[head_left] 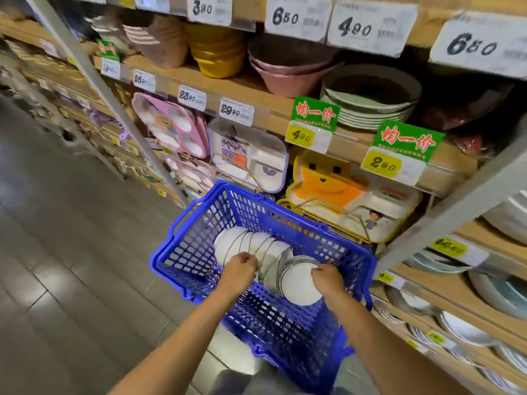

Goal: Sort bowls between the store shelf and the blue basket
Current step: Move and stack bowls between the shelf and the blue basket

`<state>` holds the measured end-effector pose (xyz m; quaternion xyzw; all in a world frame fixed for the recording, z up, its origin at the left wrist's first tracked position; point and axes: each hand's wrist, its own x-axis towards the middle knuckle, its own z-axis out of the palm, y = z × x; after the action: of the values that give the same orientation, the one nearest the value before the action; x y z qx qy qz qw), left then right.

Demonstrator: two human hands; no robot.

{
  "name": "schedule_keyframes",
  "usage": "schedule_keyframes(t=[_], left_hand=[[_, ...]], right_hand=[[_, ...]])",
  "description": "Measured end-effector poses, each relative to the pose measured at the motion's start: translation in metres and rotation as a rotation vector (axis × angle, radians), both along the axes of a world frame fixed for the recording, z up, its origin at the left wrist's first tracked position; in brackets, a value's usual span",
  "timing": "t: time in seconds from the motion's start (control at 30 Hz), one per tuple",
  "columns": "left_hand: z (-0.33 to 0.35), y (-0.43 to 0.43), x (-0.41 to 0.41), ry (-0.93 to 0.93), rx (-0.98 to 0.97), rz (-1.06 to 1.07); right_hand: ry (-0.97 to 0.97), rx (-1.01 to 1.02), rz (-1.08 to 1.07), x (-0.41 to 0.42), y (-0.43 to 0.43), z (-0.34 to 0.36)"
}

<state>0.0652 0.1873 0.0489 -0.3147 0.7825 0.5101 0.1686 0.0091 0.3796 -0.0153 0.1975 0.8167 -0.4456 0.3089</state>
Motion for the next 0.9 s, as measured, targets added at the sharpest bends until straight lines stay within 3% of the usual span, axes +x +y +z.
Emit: schedule_keyframes(t=[0.2, 0.4, 0.67, 0.9], left_hand=[[-0.042, 0.012, -0.046, -0.13, -0.151, -0.251], [-0.074, 0.013, -0.064, -0.208, -0.136, -0.447], [-0.096, -0.009, -0.054, -0.185, -0.047, -0.423], [-0.107, -0.026, -0.043, -0.198, -0.039, -0.483]], right_hand=[[-0.1, 0.238, 0.149, -0.022, -0.002, -0.031], [-0.143, 0.444, 0.305, -0.034, -0.007, -0.058], [0.04, 0.71, 0.269, -0.027, -0.014, -0.089], [0.038, 0.908, 0.43, -0.015, -0.023, -0.11]])
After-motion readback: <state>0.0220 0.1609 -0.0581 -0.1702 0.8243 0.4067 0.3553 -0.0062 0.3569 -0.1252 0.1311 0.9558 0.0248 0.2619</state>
